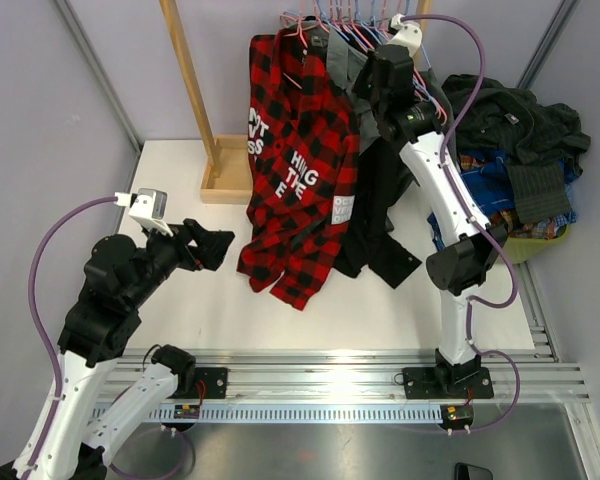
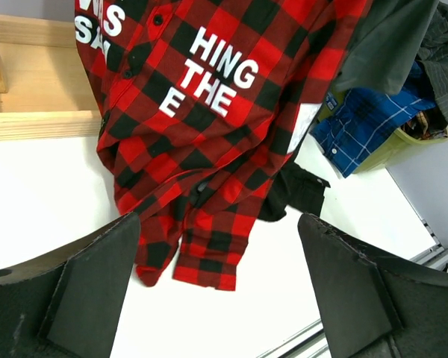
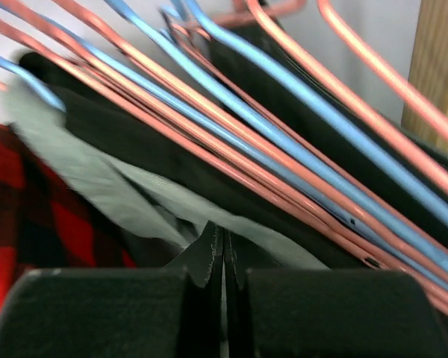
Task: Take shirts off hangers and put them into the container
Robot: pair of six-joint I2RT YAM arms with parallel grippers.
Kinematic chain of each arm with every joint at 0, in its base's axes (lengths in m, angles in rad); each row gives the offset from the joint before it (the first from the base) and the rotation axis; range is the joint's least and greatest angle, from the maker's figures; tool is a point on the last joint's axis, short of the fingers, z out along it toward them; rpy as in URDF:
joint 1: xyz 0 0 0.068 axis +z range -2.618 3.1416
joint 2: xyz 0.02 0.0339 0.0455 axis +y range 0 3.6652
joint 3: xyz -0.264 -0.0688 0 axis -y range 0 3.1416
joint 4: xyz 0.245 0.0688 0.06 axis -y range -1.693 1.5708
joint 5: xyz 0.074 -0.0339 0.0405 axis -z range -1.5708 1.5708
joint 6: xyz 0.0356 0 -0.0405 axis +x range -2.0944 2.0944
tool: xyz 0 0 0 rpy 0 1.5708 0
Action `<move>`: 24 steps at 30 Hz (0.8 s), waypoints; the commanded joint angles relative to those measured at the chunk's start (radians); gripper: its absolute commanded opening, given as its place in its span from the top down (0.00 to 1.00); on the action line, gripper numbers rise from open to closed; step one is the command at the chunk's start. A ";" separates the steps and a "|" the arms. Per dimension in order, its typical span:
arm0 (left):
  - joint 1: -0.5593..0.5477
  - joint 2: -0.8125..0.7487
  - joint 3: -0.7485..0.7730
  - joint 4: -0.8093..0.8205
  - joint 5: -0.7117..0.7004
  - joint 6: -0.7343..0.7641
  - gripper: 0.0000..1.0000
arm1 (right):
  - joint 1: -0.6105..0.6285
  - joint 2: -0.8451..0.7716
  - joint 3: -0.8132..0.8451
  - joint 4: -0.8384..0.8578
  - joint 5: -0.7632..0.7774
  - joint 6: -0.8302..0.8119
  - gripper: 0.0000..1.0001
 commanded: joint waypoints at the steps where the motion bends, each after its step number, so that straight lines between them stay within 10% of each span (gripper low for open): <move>1: -0.002 -0.001 -0.005 0.036 0.029 -0.015 0.09 | -0.088 -0.069 -0.068 0.091 -0.001 -0.003 1.00; 13: 0.000 -0.005 -0.020 0.044 0.033 -0.018 0.10 | -0.046 -0.210 -0.271 0.104 -0.686 -0.025 1.00; 20: 0.000 -0.014 -0.022 0.041 0.039 -0.019 0.09 | 0.047 -0.320 -0.334 -0.039 -0.746 -0.190 0.33; 24: -0.002 -0.016 -0.026 0.036 0.047 -0.022 0.09 | 0.046 -0.411 -0.382 -0.016 -0.655 -0.209 0.22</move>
